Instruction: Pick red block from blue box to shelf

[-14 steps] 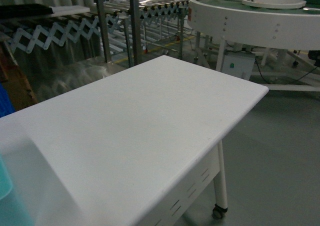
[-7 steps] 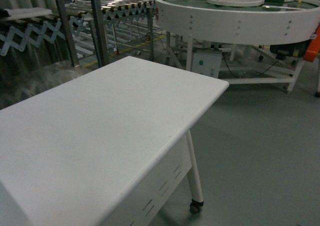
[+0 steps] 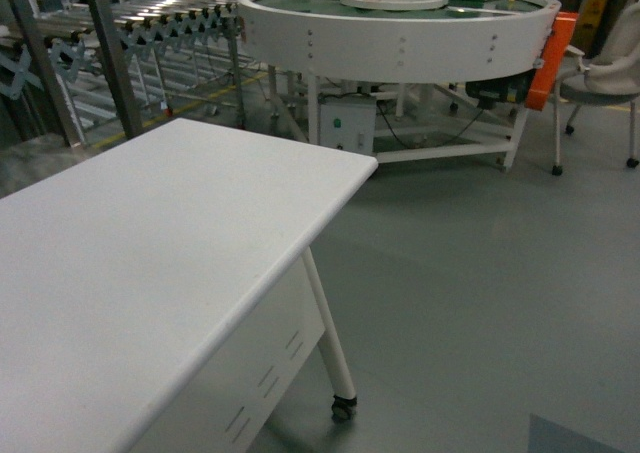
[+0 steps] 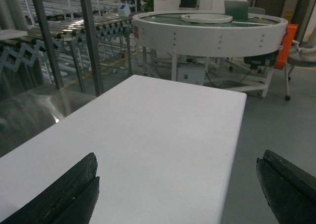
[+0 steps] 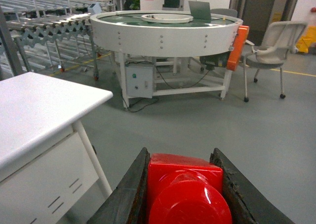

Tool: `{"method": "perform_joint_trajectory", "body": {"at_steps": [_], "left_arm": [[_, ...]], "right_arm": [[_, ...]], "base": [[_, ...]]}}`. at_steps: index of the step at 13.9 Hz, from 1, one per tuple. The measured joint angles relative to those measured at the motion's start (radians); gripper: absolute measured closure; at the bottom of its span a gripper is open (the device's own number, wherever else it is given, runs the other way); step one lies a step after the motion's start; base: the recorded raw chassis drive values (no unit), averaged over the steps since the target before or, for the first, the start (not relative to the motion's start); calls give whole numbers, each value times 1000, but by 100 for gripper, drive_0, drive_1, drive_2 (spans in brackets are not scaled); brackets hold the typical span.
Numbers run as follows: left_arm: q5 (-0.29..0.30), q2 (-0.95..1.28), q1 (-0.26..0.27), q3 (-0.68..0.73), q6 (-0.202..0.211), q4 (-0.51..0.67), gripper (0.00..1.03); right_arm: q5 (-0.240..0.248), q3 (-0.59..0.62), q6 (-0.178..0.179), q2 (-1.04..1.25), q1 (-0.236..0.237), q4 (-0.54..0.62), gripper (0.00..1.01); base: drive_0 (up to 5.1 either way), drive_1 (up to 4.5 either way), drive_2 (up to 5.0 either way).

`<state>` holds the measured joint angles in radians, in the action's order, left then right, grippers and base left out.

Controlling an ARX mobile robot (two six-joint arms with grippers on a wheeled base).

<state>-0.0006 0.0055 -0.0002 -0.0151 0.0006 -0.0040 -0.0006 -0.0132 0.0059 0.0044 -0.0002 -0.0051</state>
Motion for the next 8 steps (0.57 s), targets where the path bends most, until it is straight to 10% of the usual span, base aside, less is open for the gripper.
{"method": "perform_joint_trajectory", "body": {"at_steps": [8], "left_arm": [[0, 0, 0, 0, 0, 0, 5]], "right_arm": [[0, 0, 0, 0, 0, 0, 73]], "base": [[-151, -151, -151]]}}
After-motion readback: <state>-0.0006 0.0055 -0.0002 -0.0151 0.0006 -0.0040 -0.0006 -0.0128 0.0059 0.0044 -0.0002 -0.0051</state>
